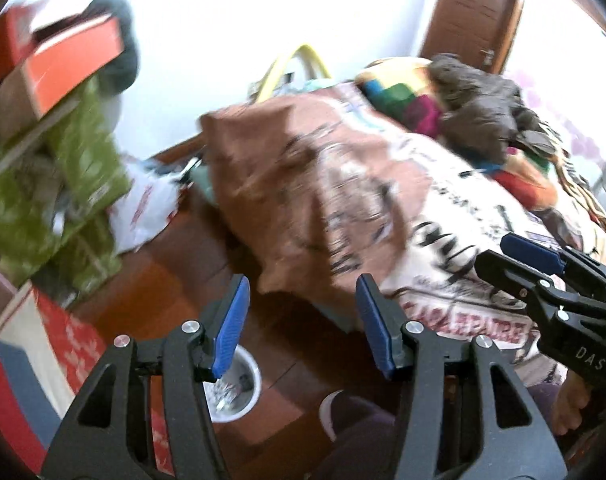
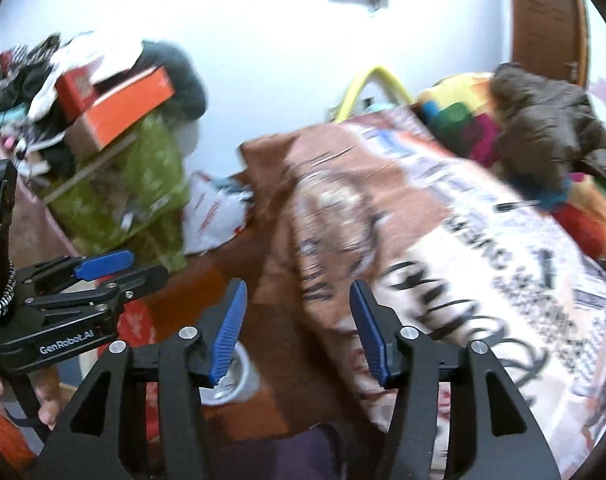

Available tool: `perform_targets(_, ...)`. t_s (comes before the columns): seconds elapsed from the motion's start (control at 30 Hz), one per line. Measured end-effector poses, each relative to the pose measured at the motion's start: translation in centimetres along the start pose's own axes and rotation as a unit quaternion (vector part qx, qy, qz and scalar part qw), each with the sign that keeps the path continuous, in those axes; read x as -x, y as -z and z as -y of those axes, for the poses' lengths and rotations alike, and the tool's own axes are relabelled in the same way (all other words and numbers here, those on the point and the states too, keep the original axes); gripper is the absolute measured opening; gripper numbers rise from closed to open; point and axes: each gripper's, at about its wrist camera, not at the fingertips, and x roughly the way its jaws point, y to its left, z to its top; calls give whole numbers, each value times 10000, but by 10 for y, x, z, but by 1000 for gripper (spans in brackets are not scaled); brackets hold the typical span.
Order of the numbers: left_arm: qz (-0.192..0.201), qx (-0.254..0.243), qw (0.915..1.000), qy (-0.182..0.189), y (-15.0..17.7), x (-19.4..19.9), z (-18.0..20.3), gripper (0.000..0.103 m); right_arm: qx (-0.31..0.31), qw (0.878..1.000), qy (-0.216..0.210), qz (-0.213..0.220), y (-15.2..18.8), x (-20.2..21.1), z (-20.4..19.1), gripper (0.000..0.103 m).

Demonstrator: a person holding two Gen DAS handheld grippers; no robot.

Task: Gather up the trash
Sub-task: 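Move both open tools back to the pen and USB stick on the bed, then grasp the black pen with the left tool while the right tool grasps the black USB stick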

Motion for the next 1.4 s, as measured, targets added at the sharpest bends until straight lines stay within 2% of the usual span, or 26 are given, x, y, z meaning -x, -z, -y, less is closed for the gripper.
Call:
perform_targets(0.17,109,-400,9986,325,-24,-5,55,58,-226,9983,481,252,0,26,58,53)
perform_targets(0.33,61,-745,9956,560,-40,-22,104,58,-403,9933,1054,230,6,35,118,53)
perform_targets(0.57,-65,-1039,9902,927,-60,-60,158,59,-910,9819,1660,21,14,21,201,53)
perform_targets(0.73,-173,-1128,9877,1073,-71,-92,182,59,-1472,9736,1728,-242,17,-8,253,53)
perform_targets(0.9,-397,-1195,9852,1159,-79,-132,196,59,-1545,9705,1772,-540,17,-48,281,53)
perform_targets(1.03,-560,-1254,9831,1213,-85,-165,206,59,-1422,9717,1717,-776,14,-78,290,53)
perform_targets(1.13,-599,-1399,9807,1224,-90,-186,216,59,-1279,9701,1857,-900,12,-93,293,53)
perform_targets(1.23,-632,-1563,9770,1304,-99,-208,229,59,-1187,9692,1950,-924,13,-101,298,48)
perform_targets(1.4,-853,-1816,9676,1532,-118,-251,257,59,-1147,9729,1878,-707,14,-97,303,43)
